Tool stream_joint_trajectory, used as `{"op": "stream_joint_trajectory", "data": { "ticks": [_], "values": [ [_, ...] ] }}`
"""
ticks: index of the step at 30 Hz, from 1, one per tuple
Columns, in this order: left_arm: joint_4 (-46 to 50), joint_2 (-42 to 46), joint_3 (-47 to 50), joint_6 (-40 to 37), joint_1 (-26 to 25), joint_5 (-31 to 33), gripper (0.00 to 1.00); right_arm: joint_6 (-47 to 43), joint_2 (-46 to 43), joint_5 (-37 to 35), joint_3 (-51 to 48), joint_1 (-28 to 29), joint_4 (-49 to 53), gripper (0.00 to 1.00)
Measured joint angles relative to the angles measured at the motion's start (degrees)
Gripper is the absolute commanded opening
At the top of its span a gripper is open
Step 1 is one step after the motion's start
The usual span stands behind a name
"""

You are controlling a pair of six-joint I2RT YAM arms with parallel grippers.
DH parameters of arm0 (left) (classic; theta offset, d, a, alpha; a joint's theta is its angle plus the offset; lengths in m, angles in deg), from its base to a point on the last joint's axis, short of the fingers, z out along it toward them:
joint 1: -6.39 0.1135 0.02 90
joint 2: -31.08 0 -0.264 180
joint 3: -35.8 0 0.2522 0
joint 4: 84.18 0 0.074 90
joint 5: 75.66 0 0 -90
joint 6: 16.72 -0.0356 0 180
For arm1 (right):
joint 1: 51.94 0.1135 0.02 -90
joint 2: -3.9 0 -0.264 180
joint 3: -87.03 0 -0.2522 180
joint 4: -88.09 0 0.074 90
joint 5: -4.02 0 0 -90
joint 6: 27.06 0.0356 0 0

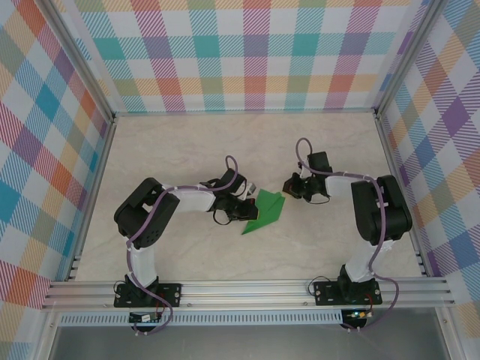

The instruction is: Fold a paper plane with a square sheet of paper (pick it up from the middle)

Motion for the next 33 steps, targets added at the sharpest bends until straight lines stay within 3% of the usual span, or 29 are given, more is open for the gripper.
{"op": "stream_joint_trajectory", "data": {
  "ticks": [11, 22, 27, 33],
  "values": [
    [0.0, 0.0, -0.1, 0.2, 0.0, -0.1, 0.0, 6.4, -5.9, 0.7, -4.7, 12.6, -1.4, 0.0],
    [3.1, 0.0, -1.6, 0.3, 0.0, -0.2, 0.0, 8.5, -0.2, 1.8, -4.9, 13.0, -2.8, 0.0],
    [5.6, 2.3, -1.8, 2.4, -0.1, -1.0, 0.19, 8.4, -0.2, 1.4, -4.7, 13.0, -2.4, 0.0],
    [4.8, 5.6, -0.7, 6.7, -0.4, -4.0, 0.21, 8.2, -0.1, 1.1, -4.5, 13.0, -2.0, 0.0]
  ]
}}
